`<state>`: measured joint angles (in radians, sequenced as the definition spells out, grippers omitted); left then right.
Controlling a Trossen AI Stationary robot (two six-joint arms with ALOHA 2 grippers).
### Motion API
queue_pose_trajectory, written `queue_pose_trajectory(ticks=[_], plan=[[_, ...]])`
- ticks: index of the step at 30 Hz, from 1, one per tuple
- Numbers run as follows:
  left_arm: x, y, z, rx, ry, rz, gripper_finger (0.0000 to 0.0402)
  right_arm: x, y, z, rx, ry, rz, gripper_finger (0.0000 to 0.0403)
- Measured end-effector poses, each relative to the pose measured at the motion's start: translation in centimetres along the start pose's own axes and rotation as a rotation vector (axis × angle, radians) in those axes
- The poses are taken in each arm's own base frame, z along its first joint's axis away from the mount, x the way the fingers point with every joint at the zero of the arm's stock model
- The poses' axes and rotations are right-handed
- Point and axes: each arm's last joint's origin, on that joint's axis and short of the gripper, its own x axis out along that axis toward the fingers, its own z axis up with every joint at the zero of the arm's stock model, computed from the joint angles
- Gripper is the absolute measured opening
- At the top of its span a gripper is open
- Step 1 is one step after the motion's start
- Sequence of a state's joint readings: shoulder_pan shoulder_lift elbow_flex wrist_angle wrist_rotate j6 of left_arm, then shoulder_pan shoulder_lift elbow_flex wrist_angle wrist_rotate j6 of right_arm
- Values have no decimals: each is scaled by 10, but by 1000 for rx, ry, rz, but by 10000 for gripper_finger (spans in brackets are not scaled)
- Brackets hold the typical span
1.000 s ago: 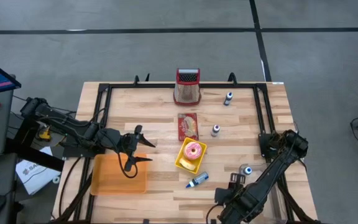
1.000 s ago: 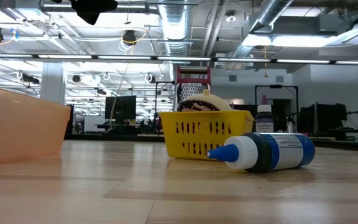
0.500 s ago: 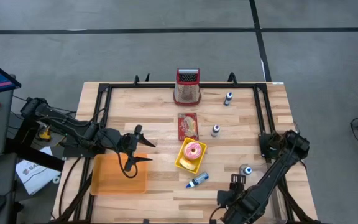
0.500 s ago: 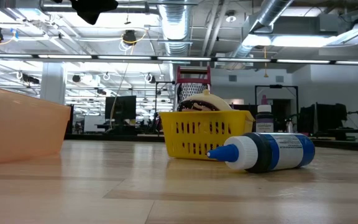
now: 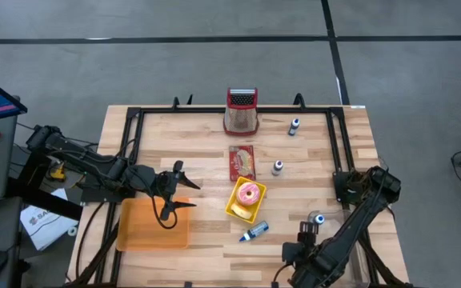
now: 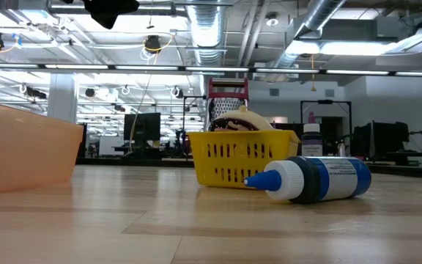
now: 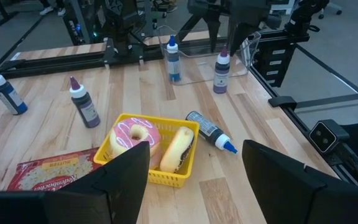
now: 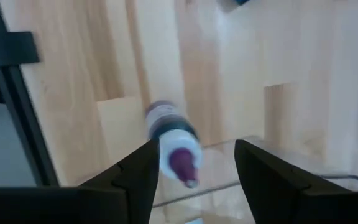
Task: Pick & Place Food Item
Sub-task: Put the bottom violet food coloring bottle into the transparent bin
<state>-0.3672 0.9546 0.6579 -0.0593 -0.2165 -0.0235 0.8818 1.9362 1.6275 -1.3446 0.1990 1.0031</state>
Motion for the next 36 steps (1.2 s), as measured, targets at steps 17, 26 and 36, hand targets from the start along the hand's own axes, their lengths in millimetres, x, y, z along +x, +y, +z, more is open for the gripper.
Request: queue_pose_trajectory(ticks=[17, 26, 36], plan=[[0, 0, 0, 0, 0, -3, 250, 11, 2, -2, -3, 46, 39, 164], [0, 0, 0, 0, 0, -3, 250, 11, 3, -2, -3, 44, 43, 116], [0, 0, 0, 0, 0, 1, 250, 9, -1, -3, 7, 57, 22, 98]])
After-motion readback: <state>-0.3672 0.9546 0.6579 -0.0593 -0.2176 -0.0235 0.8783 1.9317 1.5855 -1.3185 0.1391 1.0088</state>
